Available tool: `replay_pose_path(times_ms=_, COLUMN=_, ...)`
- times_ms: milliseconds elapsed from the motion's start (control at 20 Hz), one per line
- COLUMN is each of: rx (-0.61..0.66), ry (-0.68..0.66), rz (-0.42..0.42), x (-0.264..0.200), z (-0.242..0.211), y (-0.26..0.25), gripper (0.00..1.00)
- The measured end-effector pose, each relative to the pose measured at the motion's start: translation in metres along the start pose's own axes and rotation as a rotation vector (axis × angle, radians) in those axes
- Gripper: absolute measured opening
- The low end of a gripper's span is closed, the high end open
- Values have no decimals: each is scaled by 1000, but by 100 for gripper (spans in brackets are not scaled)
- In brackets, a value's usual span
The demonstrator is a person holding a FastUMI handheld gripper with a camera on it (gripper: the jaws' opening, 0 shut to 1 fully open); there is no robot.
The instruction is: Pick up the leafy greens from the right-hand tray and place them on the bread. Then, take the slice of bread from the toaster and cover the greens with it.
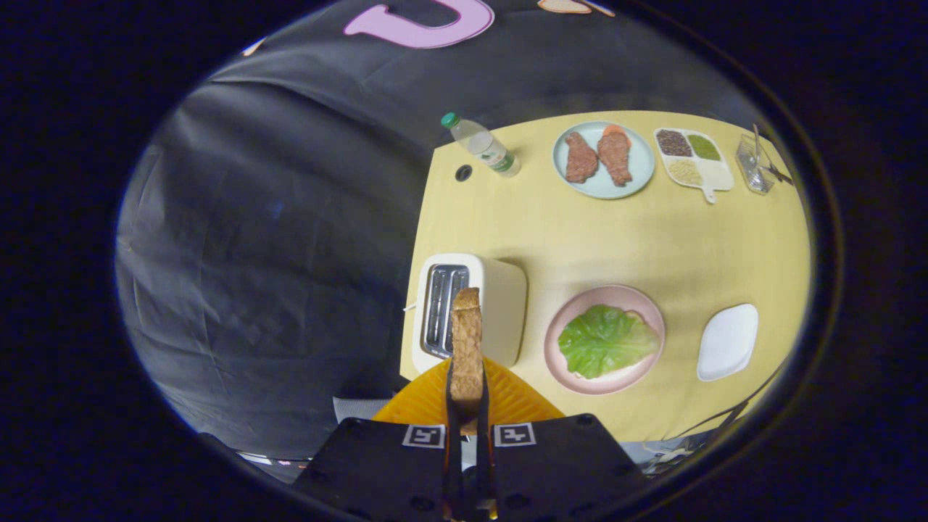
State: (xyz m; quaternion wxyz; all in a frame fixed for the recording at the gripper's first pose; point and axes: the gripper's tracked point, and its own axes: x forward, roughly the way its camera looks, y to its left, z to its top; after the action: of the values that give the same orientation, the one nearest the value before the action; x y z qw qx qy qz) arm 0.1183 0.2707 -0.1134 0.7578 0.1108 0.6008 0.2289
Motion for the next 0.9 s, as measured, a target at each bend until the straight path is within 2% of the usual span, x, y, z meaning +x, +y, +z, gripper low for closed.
replay_pose_path(times_ms=150, rx=-29, ry=-36, rz=-2, x=-21, z=-2, y=-44, gripper=11)
replay_pose_path(times_ms=300, rx=-54, ry=-38, rz=-8, x=-21, z=-17, y=-88, gripper=11)
replay_pose_path(times_ms=450, rx=-75, ry=-17, rz=43, x=0, z=-35, y=-109, gripper=10)
replay_pose_path(times_ms=750, rx=-143, ry=78, rz=192, x=67, z=-61, y=-111, gripper=11)
replay_pose_path(times_ms=900, rx=-190, ry=121, rz=160, x=102, z=-66, y=-130, gripper=10)
